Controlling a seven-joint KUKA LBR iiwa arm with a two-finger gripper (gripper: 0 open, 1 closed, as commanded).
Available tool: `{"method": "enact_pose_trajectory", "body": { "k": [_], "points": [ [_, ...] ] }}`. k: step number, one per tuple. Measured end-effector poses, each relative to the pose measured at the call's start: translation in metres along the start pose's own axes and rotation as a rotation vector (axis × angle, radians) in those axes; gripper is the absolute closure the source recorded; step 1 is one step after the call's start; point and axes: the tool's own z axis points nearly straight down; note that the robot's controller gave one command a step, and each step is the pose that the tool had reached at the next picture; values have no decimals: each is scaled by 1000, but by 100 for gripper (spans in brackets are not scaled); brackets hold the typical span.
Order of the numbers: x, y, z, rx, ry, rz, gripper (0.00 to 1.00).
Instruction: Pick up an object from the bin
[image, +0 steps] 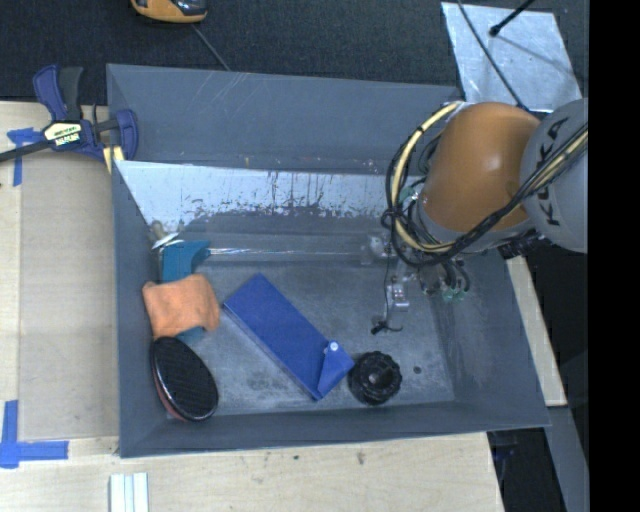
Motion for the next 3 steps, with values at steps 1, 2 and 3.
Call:
{"method": "enact_pose_trajectory", "body": {
  "k": [1,2,3],
  "points": [
    [30,-6,36,0,-6,-64,0],
    [53,1,82,1,-1,-112,0],
    [61,-21,89,-2,9,-42,100]
  ]
}}
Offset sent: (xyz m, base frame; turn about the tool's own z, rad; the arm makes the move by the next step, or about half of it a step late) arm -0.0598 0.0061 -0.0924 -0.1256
